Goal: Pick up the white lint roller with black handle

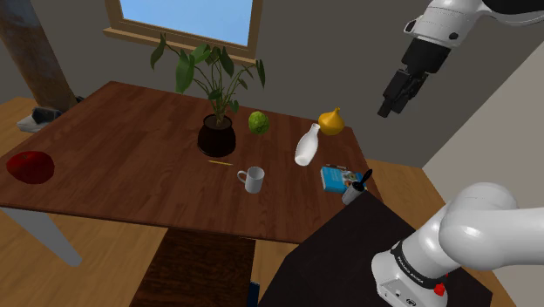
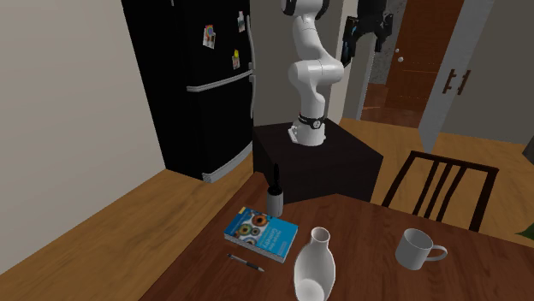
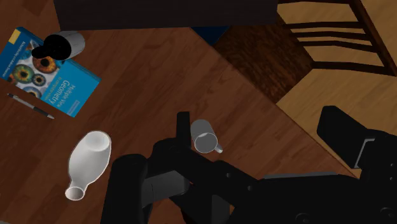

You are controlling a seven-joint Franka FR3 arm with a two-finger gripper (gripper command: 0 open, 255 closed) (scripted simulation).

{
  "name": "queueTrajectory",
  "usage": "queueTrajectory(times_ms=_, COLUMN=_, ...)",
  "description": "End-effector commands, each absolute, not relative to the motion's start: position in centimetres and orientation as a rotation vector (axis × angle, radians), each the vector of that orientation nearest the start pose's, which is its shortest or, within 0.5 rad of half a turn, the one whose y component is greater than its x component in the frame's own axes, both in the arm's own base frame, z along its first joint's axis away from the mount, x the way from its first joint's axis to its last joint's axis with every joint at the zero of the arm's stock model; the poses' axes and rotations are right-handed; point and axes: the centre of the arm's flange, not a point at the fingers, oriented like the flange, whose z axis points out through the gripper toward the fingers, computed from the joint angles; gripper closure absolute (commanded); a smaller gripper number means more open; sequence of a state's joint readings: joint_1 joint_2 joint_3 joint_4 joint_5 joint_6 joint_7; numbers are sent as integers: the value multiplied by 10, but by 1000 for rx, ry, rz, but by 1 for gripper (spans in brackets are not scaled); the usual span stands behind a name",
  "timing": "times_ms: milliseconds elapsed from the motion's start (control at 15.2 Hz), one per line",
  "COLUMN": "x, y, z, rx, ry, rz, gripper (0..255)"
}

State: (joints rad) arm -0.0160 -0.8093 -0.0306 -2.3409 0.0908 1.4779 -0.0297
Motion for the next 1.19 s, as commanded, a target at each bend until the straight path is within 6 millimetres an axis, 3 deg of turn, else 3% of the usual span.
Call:
queueTrajectory(times_ms=0, x=291, y=-6, z=597, rx=-3026, ry=1, rz=76, gripper=0)
queueTrajectory(times_ms=1122, x=315, y=-137, z=412, rx=-2991, ry=86, rz=120, gripper=0)
